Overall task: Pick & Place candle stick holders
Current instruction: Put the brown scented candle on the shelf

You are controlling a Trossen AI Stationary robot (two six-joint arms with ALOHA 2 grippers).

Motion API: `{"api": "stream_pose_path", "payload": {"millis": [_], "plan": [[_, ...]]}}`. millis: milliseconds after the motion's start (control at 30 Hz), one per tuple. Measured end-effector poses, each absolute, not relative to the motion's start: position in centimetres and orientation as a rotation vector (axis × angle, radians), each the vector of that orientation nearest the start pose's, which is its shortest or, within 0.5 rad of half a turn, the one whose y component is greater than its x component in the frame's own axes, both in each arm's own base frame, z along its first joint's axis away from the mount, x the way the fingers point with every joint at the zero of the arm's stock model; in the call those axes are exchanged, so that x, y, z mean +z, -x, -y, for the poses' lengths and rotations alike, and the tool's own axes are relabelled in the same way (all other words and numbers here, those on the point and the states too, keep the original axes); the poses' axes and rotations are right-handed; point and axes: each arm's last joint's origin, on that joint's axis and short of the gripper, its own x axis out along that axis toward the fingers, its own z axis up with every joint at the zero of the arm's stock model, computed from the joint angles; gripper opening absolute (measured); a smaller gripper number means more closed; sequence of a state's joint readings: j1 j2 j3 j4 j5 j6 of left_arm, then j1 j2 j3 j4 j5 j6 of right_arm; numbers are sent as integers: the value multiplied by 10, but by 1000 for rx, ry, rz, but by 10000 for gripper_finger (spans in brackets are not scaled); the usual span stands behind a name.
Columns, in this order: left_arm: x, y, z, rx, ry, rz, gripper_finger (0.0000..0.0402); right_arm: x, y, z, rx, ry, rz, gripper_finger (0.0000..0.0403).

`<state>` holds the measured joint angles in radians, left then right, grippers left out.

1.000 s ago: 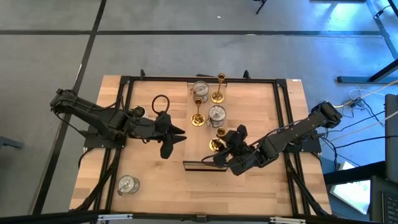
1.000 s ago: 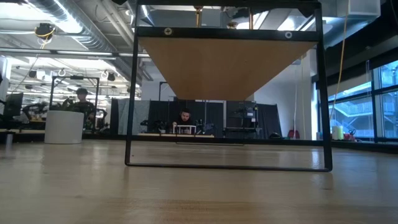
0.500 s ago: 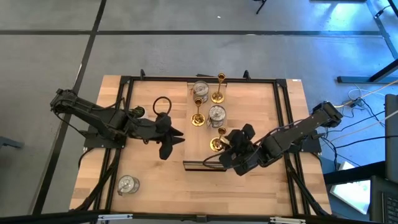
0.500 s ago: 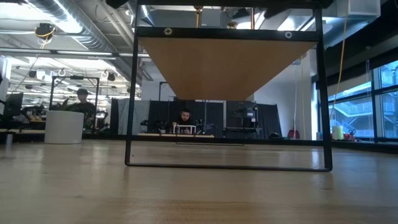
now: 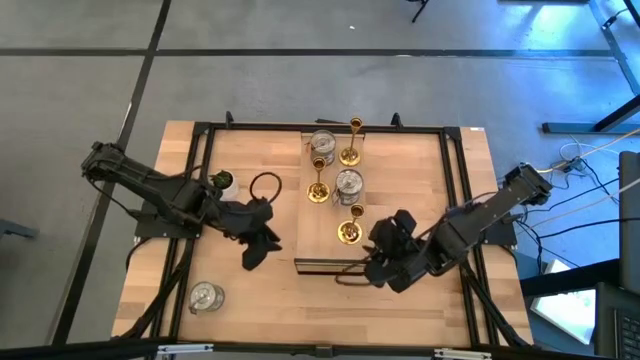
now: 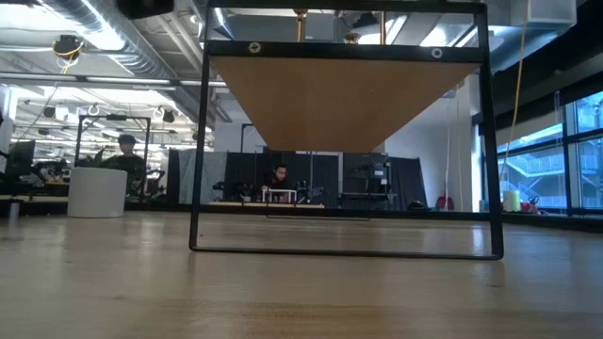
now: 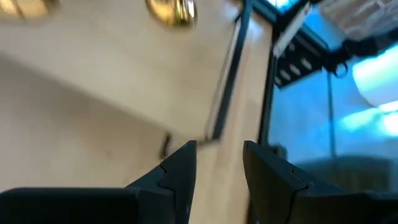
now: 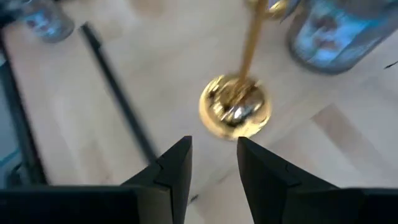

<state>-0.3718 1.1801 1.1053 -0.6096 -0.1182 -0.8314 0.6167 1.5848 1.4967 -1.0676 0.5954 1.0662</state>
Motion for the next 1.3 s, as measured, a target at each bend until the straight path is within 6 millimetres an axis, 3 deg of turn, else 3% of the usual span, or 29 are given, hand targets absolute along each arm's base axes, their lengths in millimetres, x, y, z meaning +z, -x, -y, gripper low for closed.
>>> {"api": "stream_pose_path", "payload": {"millis": [333, 667, 900, 1067, 1300], "plan": [[315, -201, 115, 11, 1073, -1171, 127, 322, -247, -187, -208, -286, -987, 130], [302, -154, 160, 421, 1364, -1592, 123, 323, -215, -208, -83, -114, -1065, 130], [280, -137, 199, 647, 1322, -1730, 100, 325, -202, -210, -187, -76, -985, 130], [257, -141, 216, 739, 1245, -1746, 85, 327, -202, -208, -287, -143, -903, 130], [230, -150, 232, 792, 1146, -1824, 59, 328, -201, -210, -280, -161, -889, 130]]}}
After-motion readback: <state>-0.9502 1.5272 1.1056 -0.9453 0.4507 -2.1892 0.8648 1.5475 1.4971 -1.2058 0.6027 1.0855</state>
